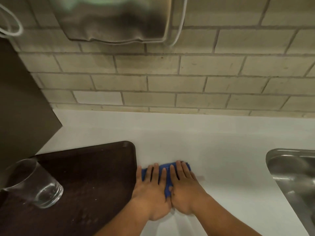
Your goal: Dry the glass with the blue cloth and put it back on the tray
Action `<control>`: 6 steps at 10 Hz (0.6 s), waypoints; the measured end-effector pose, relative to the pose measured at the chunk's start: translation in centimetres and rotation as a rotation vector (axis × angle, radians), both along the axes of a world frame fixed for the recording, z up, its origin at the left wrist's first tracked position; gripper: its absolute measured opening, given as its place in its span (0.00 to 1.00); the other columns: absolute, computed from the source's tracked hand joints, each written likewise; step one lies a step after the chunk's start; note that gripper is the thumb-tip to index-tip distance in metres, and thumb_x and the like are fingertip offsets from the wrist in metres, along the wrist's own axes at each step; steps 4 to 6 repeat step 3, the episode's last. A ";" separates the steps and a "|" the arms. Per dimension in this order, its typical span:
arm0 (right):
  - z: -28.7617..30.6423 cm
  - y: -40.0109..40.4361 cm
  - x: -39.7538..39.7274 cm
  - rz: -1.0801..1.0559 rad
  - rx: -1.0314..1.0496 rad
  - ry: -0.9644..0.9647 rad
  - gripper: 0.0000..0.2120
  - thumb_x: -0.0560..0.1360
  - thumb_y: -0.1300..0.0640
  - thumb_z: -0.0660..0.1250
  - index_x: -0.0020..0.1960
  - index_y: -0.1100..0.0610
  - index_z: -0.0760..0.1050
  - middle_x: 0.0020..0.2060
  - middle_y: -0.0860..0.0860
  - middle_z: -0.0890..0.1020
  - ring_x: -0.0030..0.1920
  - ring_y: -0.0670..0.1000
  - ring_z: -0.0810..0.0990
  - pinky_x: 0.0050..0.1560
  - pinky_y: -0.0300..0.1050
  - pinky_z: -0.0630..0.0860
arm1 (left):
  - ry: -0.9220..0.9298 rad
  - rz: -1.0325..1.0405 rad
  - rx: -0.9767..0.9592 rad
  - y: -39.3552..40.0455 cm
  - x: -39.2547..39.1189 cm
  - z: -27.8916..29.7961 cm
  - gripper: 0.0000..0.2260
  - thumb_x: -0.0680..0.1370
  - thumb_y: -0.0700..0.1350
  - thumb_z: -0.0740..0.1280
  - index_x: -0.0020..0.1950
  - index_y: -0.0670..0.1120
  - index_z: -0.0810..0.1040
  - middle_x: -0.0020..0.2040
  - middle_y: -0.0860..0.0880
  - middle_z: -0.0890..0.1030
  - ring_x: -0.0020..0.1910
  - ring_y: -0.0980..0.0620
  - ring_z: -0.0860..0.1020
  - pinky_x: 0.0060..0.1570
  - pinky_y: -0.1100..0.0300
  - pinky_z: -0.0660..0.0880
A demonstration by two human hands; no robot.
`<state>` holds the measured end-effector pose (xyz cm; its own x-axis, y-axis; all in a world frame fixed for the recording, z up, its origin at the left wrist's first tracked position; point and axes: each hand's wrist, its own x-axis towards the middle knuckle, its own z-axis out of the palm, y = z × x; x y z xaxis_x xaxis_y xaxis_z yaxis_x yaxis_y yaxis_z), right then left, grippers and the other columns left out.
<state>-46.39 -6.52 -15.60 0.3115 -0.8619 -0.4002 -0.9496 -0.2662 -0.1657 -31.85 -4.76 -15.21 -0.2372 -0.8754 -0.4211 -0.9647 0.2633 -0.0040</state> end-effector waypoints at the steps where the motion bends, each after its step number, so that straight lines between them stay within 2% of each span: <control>1: 0.7 0.1 0.1 -0.028 0.017 -0.015 0.37 0.84 0.45 0.48 0.83 0.58 0.34 0.83 0.57 0.34 0.83 0.57 0.31 0.83 0.54 0.37 | 0.019 0.003 -0.003 -0.1 0.2 0.0 0.36 0.83 0.63 0.44 0.85 0.48 0.35 0.87 0.43 0.38 0.85 0.43 0.34 0.78 0.32 0.30; 2: 1.3 0.6 0.7 -0.038 -0.004 -0.026 0.41 0.81 0.43 0.56 0.84 0.58 0.40 0.85 0.58 0.40 0.84 0.58 0.37 0.84 0.55 0.42 | 0.052 -0.013 -0.013 -0.1 0.8 0.1 0.39 0.82 0.66 0.48 0.86 0.49 0.37 0.88 0.44 0.40 0.85 0.44 0.37 0.76 0.30 0.28; 3: 3.3 -0.3 2.1 -0.019 -0.131 -0.016 0.41 0.76 0.42 0.66 0.83 0.55 0.54 0.84 0.58 0.52 0.83 0.60 0.51 0.81 0.58 0.54 | 0.152 -0.047 -0.067 -1.0 1.9 1.9 0.45 0.77 0.70 0.57 0.87 0.51 0.44 0.88 0.47 0.50 0.86 0.46 0.47 0.76 0.25 0.32; 6: 3.3 -0.3 2.1 -0.019 -0.131 -0.016 0.41 0.76 0.42 0.66 0.83 0.55 0.54 0.84 0.58 0.52 0.83 0.60 0.51 0.81 0.58 0.54 | 0.152 -0.047 -0.067 -1.0 1.9 1.9 0.45 0.77 0.70 0.57 0.87 0.51 0.44 0.88 0.47 0.50 0.86 0.46 0.47 0.76 0.25 0.32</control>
